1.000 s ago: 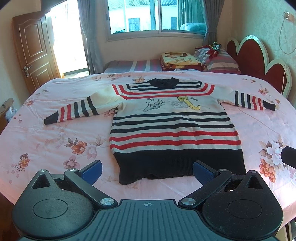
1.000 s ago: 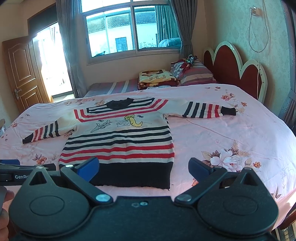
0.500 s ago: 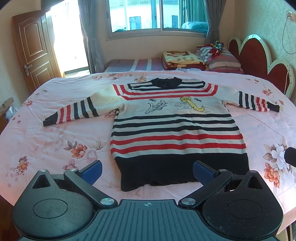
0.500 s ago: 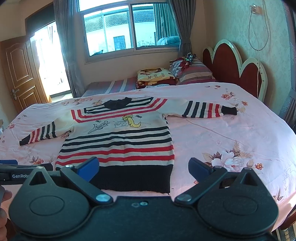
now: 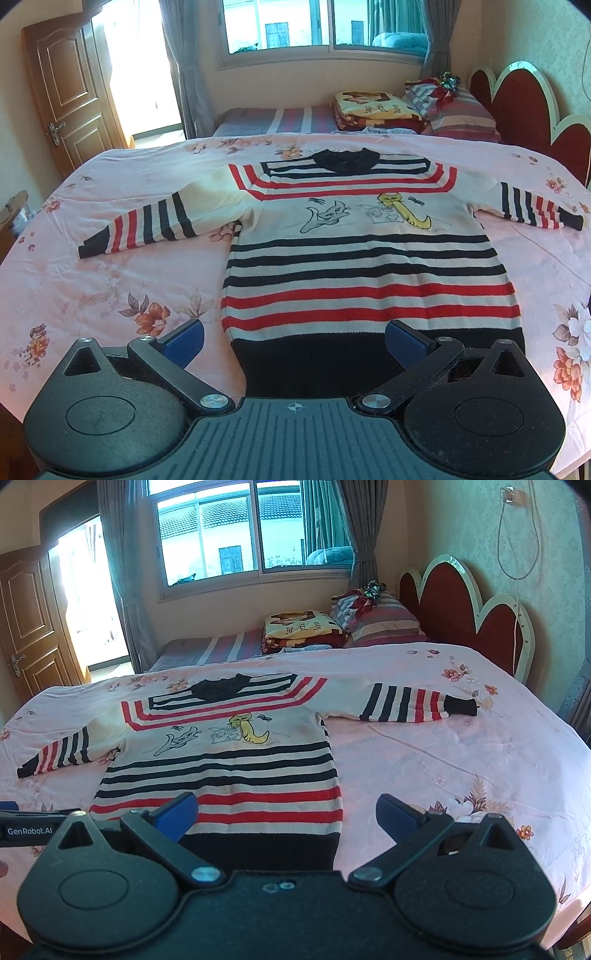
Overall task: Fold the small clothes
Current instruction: 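Move both tools over the striped sweater toward its sleeves, then grasp the black cuff of the sleeve nearest the right tool, then fold the held sleeve across the sweater body and open the right tool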
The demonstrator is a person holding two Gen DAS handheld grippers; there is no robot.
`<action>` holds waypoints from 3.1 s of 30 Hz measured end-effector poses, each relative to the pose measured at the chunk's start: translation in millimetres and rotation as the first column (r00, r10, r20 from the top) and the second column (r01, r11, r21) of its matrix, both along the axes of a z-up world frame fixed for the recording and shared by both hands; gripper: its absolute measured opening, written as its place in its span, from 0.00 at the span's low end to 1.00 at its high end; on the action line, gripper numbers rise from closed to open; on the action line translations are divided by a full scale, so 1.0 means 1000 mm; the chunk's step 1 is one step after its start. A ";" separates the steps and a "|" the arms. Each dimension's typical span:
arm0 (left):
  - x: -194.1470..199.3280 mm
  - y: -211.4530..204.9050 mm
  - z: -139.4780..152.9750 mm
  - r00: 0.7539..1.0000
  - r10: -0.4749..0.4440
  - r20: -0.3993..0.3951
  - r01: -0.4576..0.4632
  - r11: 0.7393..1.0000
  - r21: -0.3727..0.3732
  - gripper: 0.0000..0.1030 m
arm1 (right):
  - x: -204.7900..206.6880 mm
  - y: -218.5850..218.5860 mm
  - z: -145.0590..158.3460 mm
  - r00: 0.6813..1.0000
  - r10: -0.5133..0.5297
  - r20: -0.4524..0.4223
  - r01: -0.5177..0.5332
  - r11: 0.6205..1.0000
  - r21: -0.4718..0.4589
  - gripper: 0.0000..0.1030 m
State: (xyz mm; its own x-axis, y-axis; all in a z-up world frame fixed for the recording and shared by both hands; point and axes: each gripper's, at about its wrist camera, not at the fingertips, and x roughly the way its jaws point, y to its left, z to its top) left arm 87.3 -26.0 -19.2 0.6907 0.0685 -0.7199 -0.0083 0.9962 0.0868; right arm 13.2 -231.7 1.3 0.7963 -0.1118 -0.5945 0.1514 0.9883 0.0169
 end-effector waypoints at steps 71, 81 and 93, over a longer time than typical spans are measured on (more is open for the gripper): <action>0.327 0.036 -0.086 0.997 0.050 -0.063 -0.060 0.985 -0.163 1.00 | 0.409 -0.006 -0.123 0.943 0.332 -0.035 -0.304 0.898 0.318 0.18; 0.358 -0.010 -0.138 0.969 -0.143 -0.204 0.020 0.860 -0.509 1.00 | 0.351 -0.026 -0.100 0.971 0.236 -0.024 -0.232 0.965 0.119 0.70; 0.383 -0.053 -0.161 0.979 -0.114 -0.167 -0.006 0.808 -0.589 0.35 | 0.307 -0.119 -0.135 0.996 -0.020 -0.091 0.023 0.999 0.030 0.71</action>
